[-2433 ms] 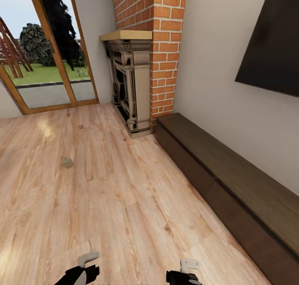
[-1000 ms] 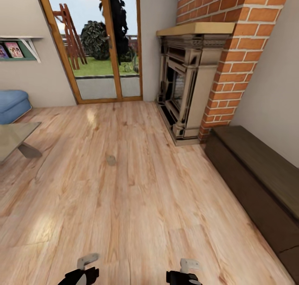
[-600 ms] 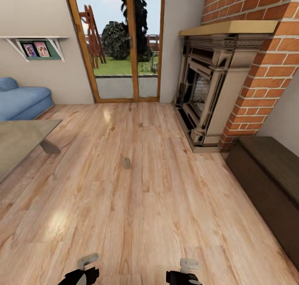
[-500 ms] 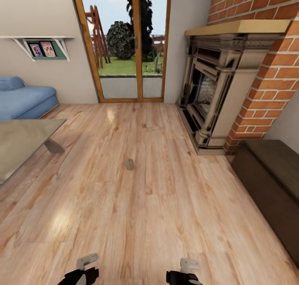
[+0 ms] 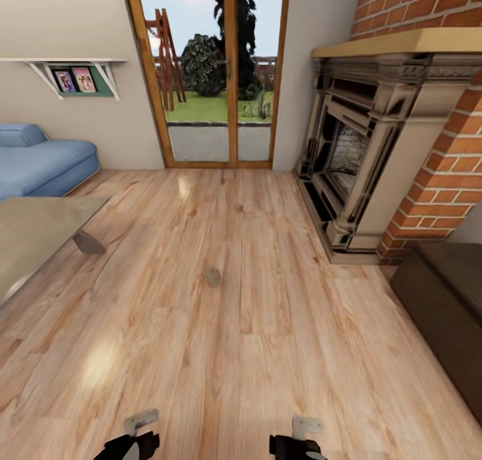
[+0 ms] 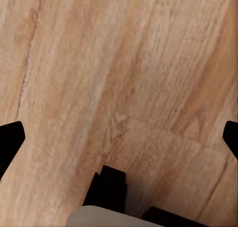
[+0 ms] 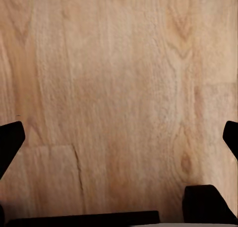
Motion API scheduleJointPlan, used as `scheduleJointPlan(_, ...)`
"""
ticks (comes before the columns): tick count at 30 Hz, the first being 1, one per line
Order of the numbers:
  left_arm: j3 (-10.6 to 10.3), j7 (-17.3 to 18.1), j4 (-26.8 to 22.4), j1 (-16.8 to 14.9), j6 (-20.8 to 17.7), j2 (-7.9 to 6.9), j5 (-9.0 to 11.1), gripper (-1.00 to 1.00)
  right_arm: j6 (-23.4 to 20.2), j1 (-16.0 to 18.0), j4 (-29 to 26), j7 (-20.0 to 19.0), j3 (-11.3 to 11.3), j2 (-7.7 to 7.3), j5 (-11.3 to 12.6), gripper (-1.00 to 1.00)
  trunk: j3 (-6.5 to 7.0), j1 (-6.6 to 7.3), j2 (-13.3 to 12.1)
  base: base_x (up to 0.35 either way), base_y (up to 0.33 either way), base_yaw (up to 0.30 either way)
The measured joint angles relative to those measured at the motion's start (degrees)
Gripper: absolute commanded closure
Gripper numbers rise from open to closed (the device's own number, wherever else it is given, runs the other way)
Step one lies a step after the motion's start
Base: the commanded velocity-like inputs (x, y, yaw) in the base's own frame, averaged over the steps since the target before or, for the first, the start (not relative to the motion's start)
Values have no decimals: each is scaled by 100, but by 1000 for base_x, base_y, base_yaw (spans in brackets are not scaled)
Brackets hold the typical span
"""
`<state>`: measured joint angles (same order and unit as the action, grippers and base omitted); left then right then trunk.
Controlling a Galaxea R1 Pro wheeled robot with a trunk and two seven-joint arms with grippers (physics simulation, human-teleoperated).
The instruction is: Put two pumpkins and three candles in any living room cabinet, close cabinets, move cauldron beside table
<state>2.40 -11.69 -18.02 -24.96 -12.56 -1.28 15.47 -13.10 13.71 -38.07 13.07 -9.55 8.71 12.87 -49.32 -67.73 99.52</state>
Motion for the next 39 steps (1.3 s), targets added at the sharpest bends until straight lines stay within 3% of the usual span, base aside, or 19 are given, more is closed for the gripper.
scheduleJointPlan(6, -2, 0, 0, 0, 0, 0, 0, -100, 276, 0, 281, -13, -16, -20, 1, -100, 0, 0, 0, 329, 0, 0)
scheduleJointPlan(32, 5, 0, 0, 0, -1, -18, 0, -100, 307, 0, 381, -6, 5, 18, 25, -100, 0, 0, 0, 330, 0, 0)
scheduleJointPlan(39, 5, 0, 0, 0, -1, -17, 0, -100, 308, 0, 379, -7, 13, 17, 31, -100, 0, 0, 0, 330, 14, -135)
